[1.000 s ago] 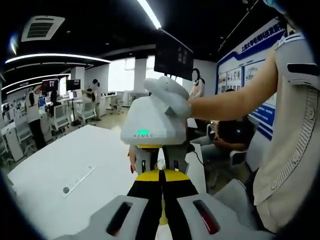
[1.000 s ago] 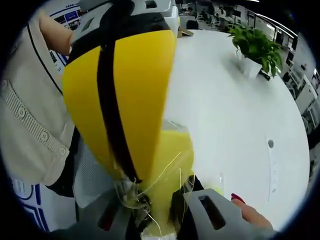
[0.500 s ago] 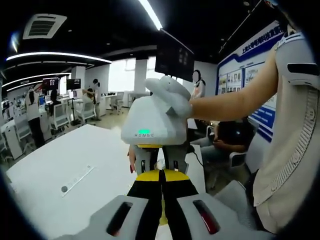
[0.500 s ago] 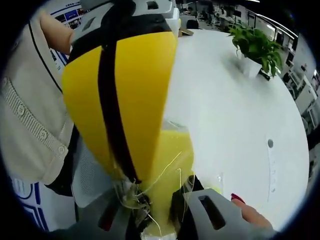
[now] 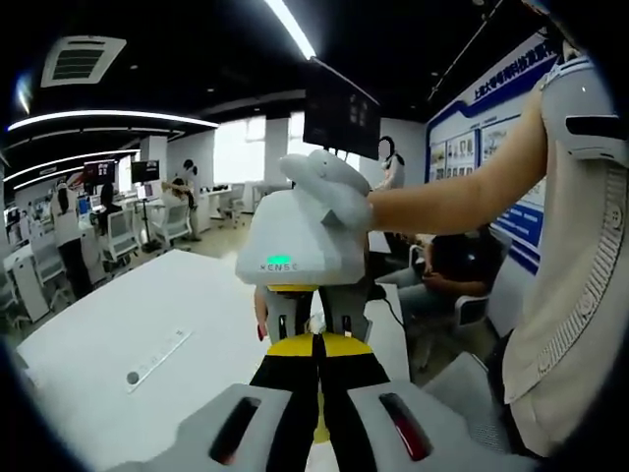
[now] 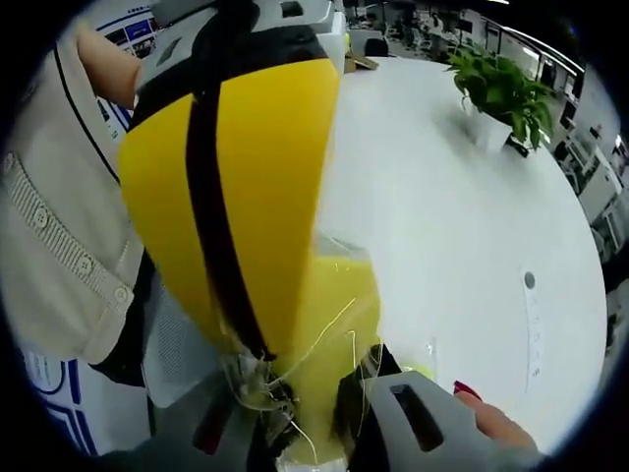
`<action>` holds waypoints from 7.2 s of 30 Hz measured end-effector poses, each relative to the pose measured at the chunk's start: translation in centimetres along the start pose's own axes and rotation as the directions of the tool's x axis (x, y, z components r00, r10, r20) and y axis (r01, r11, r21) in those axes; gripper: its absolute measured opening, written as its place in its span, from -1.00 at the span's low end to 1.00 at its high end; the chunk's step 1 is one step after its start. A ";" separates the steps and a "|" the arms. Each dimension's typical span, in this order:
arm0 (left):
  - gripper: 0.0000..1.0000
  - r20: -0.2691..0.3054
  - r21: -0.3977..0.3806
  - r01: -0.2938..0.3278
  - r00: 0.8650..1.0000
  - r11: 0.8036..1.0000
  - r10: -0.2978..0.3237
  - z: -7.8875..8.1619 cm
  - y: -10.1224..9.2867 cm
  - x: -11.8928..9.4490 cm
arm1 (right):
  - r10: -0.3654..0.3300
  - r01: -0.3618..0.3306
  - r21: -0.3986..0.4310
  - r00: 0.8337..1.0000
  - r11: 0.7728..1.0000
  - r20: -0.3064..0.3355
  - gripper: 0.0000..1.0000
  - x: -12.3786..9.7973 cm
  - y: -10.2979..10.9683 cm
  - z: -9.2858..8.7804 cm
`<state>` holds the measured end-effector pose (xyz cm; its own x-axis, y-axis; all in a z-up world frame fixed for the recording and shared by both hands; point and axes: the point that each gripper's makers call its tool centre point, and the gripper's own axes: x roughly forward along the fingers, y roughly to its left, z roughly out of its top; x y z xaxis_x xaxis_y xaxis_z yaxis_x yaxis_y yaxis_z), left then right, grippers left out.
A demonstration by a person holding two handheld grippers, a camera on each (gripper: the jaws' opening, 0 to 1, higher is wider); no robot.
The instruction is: Compare the silicone blocks by pressing each to a similar depth, holding the contact briefly, and releasing to observe deformation and rebound differences across the visible hardness samples.
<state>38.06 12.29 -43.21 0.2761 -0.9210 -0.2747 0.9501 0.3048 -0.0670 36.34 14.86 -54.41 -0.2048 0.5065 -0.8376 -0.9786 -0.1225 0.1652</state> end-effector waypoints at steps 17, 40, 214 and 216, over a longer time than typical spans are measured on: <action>-1.00 0.022 -0.015 -0.021 1.000 1.000 0.021 -0.3 0.5 -0.1 | 0.006 -0.006 0.000 1.000 1.000 0.004 -0.84 0.3 -0.5 0.2; -1.00 0.048 -0.069 -0.058 0.997 0.996 0.061 -0.4 1.8 -0.2 | 0.016 -0.017 0.036 0.999 0.999 0.041 -0.80 0.5 -1.6 0.8; -1.00 -0.138 -0.371 -0.192 0.979 0.908 0.150 -15.4 7.7 2.1 | -0.737 0.374 0.696 0.588 0.613 0.333 0.07 -2.7 3.1 -8.5; -1.00 -0.131 -0.393 -0.181 0.982 0.902 0.139 -15.5 7.8 2.4 | -0.742 0.376 0.701 0.586 0.606 0.326 0.07 -2.7 3.4 -8.8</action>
<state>43.93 16.18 -59.26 0.3844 -0.8298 -0.4046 0.7495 0.5364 -0.3880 33.78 5.60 -56.16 0.5998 0.6661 -0.4434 -0.6829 0.7149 0.1502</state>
